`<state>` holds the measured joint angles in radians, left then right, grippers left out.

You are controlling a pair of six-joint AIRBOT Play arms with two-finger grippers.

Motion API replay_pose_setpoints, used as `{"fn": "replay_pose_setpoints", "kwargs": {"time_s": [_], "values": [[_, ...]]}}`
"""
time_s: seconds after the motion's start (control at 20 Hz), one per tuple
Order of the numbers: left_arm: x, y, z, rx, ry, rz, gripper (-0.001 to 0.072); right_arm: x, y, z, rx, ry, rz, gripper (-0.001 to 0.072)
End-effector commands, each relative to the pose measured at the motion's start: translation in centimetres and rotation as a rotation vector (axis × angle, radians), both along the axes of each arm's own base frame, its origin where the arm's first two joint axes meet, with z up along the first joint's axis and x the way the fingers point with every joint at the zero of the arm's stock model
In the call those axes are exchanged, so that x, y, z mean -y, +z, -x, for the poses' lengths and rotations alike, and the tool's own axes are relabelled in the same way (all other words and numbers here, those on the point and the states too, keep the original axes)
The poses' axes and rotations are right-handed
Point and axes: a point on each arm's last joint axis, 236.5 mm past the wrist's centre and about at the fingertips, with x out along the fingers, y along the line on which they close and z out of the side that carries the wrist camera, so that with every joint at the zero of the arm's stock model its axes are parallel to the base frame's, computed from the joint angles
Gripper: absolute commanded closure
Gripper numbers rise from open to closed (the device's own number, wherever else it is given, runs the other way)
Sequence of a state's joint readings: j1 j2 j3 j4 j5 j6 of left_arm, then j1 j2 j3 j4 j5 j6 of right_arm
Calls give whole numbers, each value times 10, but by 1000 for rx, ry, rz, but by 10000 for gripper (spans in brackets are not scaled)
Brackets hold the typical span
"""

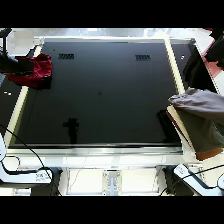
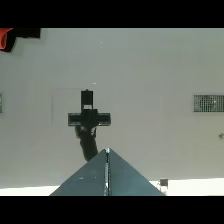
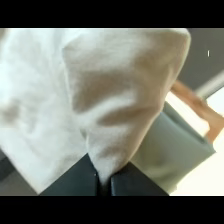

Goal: Fold the shirts.

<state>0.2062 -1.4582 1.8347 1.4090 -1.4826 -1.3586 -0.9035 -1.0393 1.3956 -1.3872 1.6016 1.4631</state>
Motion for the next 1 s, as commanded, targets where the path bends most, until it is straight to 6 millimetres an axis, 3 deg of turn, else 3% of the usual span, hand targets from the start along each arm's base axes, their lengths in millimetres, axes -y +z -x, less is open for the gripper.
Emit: {"fn": "replay_pose_setpoints", "kwargs": {"time_s": [0.0,0.05,0.15,0.3,0.35,0.45,0.55,0.65,0.7,0.8,0.85,0.95], "values": [[3,0,-1,2,-5,8,699,-10,-52,39,-95,-45,-74,697],[4,0,-1,2,-6,8,698,-18,-68,45,-127,-35,-116,688],[5,0,-1,2,-8,8,699,-34,-89,61,-203,-31,-188,556],[5,0,-1,2,-8,8,699,-38,-81,96,-343,-50,-191,539],[5,0,-1,2,-8,8,698,-33,-67,100,-346,-61,-155,539],[5,0,-1,2,-8,8,698,-17,-22,85,-239,-72,-34,538],[5,0,-1,1,-8,9,699,2,41,64,-77,-129,115,538],[5,0,-1,2,-8,8,699,2,111,21,200,-101,226,539],[5,0,-1,1,-8,9,699,-13,147,-11,381,-30,231,540],[5,0,-1,1,-7,9,698,-70,201,-65,698,162,121,543],[5,0,-1,0,4,15,699,-105,218,-84,792,306,63,543],[5,0,-1,-5,71,50,699,-166,221,-103,830,545,-10,543]]}}
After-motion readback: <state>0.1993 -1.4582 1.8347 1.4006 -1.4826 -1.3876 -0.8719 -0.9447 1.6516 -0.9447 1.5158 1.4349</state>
